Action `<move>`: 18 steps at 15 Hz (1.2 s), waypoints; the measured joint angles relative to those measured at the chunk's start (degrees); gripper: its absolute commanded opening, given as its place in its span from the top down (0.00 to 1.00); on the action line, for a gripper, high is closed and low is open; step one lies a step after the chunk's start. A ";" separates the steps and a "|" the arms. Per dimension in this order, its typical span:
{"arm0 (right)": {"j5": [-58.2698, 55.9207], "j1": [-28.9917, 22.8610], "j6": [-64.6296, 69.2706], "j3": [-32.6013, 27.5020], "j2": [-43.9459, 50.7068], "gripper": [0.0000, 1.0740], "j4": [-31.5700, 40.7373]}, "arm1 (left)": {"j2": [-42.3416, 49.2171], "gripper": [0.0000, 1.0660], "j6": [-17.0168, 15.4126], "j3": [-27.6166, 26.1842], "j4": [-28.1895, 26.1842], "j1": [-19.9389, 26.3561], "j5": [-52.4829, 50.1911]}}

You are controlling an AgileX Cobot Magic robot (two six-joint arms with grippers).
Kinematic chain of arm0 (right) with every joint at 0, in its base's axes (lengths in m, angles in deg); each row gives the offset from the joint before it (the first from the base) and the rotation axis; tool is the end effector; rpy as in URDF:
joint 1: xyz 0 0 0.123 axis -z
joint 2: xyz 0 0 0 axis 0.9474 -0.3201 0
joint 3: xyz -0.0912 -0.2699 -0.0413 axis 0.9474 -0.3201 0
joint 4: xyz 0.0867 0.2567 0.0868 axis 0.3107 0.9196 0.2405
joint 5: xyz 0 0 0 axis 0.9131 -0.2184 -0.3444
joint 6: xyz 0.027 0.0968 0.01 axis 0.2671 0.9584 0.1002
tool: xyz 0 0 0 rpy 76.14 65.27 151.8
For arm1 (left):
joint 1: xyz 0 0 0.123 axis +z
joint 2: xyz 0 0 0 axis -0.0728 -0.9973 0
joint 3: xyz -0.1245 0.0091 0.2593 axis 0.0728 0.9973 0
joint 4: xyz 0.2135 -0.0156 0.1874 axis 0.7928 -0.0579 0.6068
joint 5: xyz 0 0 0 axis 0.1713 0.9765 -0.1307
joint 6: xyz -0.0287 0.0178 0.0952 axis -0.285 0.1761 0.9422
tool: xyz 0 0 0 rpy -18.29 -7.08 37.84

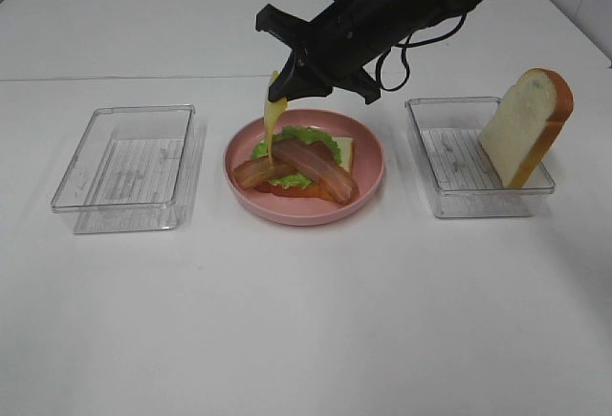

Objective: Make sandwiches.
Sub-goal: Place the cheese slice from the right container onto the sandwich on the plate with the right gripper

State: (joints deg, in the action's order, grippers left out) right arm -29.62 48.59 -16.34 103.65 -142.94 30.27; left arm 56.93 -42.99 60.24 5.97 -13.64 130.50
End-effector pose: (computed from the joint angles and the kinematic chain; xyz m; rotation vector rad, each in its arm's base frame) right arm 0.4623 0.2467 0.1537 -0.0290 2.6043 1.0038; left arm 0.0267 -0.0142 0.2903 0.3604 2.0004 -0.2420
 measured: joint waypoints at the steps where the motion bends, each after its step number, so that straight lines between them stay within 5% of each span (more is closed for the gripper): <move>1: 0.52 0.00 0.00 0.00 -0.69 1.00 0.00 | 0.00 0.23 0.00 0.00 0.00 0.00 0.00; 6: 1.66 0.00 -0.06 0.00 -3.67 1.00 -1.72 | 0.00 0.23 0.00 0.00 0.00 0.00 0.00; 15: 1.72 0.00 8.59 -0.06 -0.34 1.00 -19.31 | 0.00 0.23 0.00 0.00 0.00 0.00 0.00; 18: 0.92 0.00 9.11 -0.06 -0.34 0.80 -19.94 | 0.00 0.23 0.00 0.00 0.00 0.00 0.00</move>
State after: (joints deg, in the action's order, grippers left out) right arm -28.70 48.59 -7.23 103.59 -143.28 10.33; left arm 56.93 -42.99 60.24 5.97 -13.64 130.50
